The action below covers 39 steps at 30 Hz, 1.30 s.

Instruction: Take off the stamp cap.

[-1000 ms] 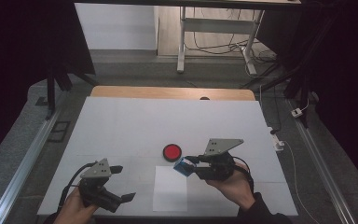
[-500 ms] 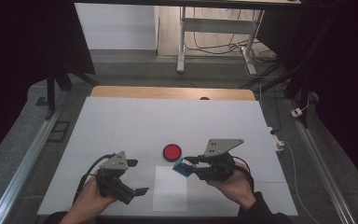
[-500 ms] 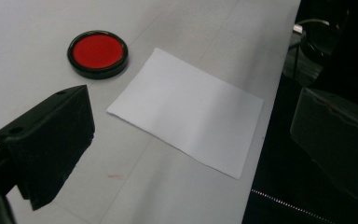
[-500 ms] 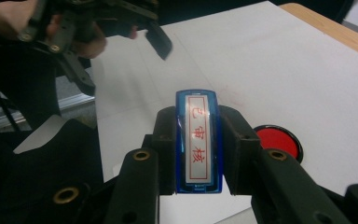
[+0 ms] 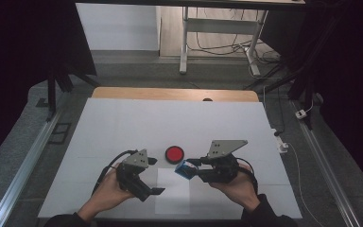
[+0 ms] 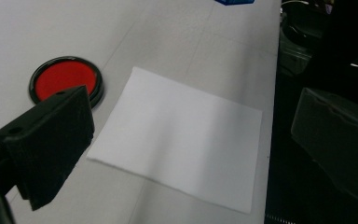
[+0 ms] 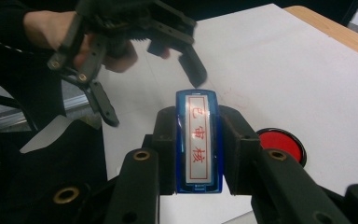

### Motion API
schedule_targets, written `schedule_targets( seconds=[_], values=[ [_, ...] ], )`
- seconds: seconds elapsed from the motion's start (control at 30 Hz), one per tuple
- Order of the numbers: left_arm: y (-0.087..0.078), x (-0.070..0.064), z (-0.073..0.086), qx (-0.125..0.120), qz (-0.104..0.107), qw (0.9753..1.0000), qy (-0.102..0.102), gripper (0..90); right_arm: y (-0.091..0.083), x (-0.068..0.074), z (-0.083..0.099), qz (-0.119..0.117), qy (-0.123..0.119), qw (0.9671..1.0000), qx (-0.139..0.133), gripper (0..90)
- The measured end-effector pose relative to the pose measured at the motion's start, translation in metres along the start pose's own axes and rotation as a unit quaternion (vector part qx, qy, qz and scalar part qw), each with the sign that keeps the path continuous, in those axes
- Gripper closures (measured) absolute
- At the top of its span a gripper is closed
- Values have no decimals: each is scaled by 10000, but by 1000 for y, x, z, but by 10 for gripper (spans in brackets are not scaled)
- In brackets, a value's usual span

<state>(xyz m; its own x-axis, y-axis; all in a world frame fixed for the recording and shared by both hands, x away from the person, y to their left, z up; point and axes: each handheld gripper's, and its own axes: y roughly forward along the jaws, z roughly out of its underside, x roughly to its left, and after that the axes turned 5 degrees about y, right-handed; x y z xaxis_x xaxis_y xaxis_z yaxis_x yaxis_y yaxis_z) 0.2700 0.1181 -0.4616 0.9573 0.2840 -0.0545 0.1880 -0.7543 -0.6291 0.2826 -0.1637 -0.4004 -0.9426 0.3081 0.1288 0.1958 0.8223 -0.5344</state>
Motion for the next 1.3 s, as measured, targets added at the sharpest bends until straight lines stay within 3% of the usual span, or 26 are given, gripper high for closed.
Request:
schedule_targets(
  seconds=[0.23,0.57,0.7,0.83,0.9,1.17,1.3],
  values=[
    [13,4,-12,1,279,9989,370,0,1,-1,-1,-117,-38,9999,4,702],
    [36,11,-25,-54,781,9951,607,6,4,2,-2,-288,-135,9995,38,702],
    [39,11,-27,-139,881,9928,798,106,5,2,-1,-349,-170,9992,87,702],
    [34,13,-27,-411,1232,9871,939,318,6,3,-1,-439,-209,9988,102,702],
    [33,13,-27,-427,1263,9859,1012,422,6,4,-1,-467,-248,9985,125,702],
    [33,12,-24,-481,1535,9796,1206,578,8,5,-1,-580,-283,9978,120,701],
    [33,13,-23,-540,1562,9793,1168,609,7,6,-1,-620,-301,9975,126,702]
  ],
)
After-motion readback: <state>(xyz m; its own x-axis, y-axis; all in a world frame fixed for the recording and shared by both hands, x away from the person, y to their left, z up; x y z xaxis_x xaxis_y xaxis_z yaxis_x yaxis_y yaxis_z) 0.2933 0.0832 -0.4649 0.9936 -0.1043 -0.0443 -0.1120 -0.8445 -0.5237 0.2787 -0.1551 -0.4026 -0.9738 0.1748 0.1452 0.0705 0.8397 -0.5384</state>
